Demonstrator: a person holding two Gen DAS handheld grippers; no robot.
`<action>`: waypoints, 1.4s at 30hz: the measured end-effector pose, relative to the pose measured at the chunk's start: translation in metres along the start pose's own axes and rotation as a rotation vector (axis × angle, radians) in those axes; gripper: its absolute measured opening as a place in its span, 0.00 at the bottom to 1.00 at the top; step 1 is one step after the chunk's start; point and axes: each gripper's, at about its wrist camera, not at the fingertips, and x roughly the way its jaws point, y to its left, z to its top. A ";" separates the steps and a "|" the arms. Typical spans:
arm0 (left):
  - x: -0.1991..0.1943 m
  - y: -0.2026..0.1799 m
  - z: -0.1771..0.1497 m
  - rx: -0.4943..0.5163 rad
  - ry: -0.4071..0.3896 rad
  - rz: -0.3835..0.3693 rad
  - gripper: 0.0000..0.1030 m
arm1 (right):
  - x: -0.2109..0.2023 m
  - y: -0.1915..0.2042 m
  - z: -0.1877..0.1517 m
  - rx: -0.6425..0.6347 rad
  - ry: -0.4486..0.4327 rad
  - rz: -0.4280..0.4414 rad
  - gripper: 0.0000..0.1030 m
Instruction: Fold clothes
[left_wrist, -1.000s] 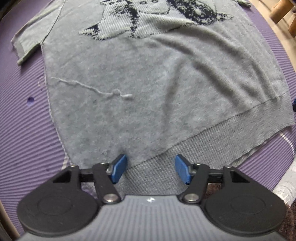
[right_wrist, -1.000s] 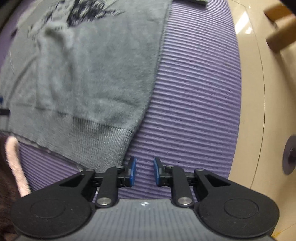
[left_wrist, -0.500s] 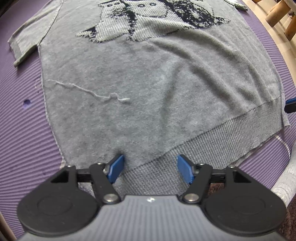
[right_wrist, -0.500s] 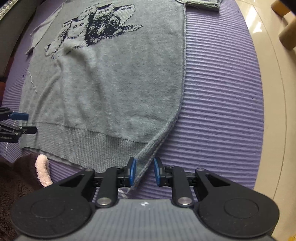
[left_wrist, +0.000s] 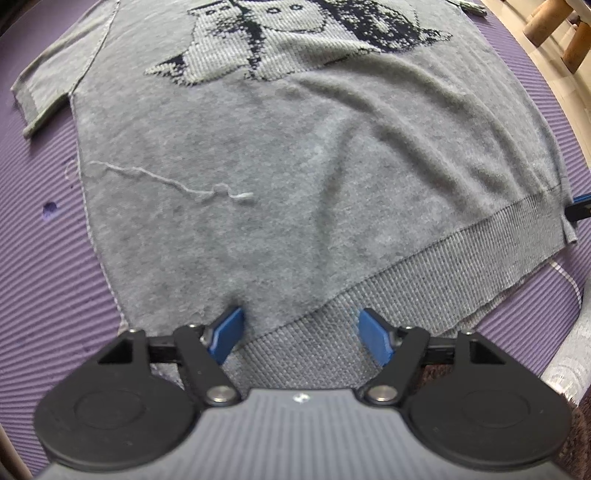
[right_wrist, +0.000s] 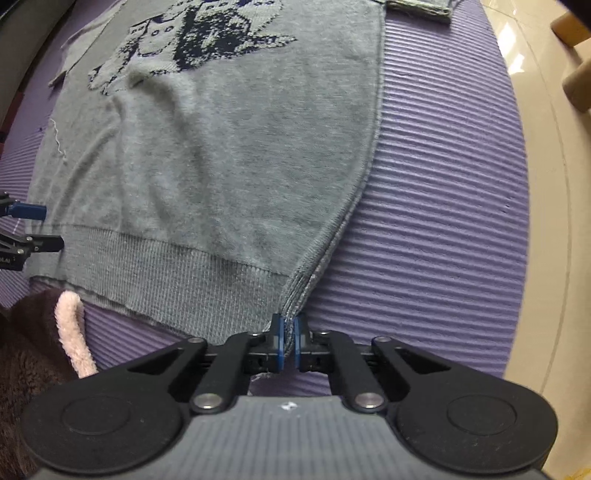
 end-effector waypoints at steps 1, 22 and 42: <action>0.000 0.000 -0.001 0.004 0.001 0.002 0.70 | -0.002 -0.003 -0.002 0.005 0.001 0.001 0.03; -0.035 0.059 0.012 -0.205 -0.148 0.027 0.73 | -0.024 -0.057 0.034 0.204 -0.243 -0.042 0.31; -0.010 0.071 0.076 -0.277 -0.286 -0.061 0.65 | 0.013 -0.085 0.168 0.322 -0.583 0.040 0.29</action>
